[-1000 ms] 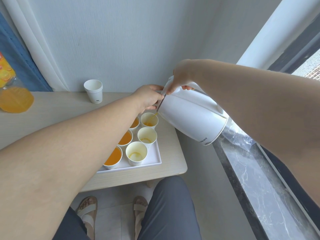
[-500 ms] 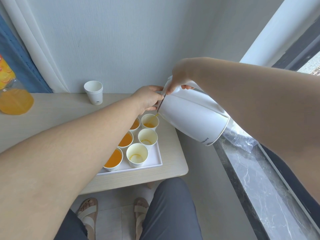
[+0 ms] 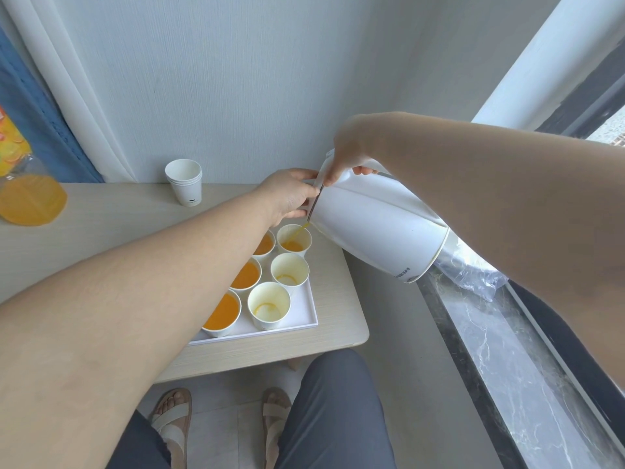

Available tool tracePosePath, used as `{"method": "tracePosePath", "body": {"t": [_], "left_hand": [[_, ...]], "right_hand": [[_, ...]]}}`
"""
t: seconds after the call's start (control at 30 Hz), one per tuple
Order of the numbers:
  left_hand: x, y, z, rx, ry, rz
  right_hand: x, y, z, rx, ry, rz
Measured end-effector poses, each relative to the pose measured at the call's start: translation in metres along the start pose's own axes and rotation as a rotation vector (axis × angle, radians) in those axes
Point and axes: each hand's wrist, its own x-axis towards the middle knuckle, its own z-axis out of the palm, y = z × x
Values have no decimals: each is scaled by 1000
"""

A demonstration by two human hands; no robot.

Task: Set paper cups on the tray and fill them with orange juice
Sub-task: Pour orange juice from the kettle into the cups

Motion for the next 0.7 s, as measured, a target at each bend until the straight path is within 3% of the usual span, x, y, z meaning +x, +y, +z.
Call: {"method": "tracePosePath", "body": {"t": [0.7], "left_hand": [[-1,2,-1,-29,-2,21]], "right_hand": [[-8,-2,-7,23,-10,8]]}}
